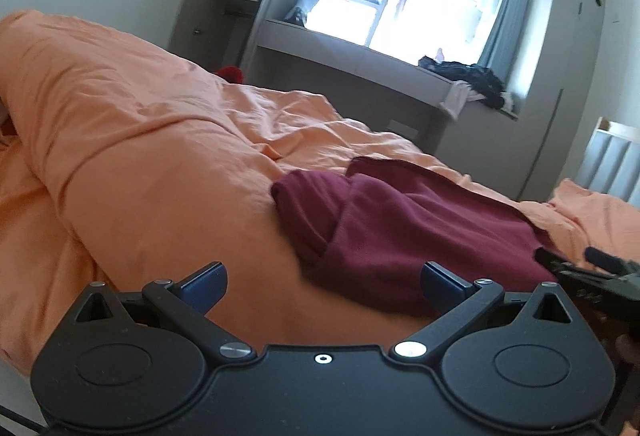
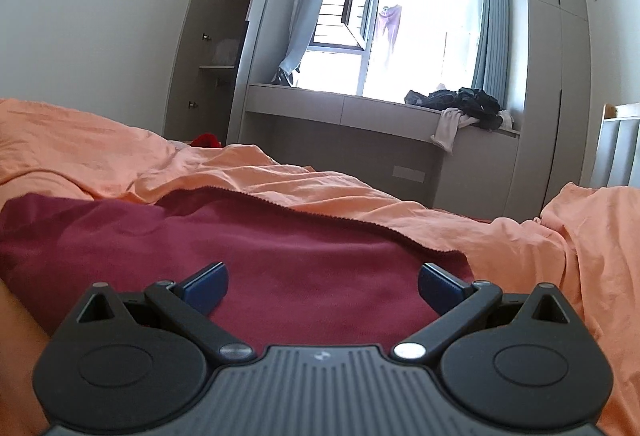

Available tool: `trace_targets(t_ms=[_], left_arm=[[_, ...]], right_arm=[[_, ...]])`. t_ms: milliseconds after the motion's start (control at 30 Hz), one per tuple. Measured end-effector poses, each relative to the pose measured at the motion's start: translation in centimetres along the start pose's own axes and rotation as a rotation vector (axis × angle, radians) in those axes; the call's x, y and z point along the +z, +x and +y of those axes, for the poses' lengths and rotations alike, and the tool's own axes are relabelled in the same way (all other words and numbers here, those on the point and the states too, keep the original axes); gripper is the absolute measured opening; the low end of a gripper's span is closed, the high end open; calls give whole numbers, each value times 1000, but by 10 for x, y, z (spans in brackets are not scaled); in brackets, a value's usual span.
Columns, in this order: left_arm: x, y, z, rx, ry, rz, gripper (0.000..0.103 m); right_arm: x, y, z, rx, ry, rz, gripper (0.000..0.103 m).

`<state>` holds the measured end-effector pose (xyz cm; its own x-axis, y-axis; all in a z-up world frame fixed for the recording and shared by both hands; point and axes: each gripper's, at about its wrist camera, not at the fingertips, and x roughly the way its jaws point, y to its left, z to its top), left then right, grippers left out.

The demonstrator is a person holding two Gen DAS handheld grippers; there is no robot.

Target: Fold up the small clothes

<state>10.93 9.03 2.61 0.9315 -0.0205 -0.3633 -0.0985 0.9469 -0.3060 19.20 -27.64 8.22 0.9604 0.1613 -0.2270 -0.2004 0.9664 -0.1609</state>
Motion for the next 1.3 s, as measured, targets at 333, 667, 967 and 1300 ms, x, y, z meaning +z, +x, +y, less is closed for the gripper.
trace_targets(t_ms=[333,667,967,1300], left_arm=[[-12,11,-12,-65,4,62,102],[-12,18,-11,-164,-75,72,102],[-17,24,-22,-294,-95,94,102],[3,66,-39,-200,-84,161,102]], right_arm=[[-19,-4,3,-22,26,-14,103],[-17,-7,5,-9,4,-33,103],[-32,-4,4,-6,81,-3,103],[-37,-6,8,-25,101,-19,103]])
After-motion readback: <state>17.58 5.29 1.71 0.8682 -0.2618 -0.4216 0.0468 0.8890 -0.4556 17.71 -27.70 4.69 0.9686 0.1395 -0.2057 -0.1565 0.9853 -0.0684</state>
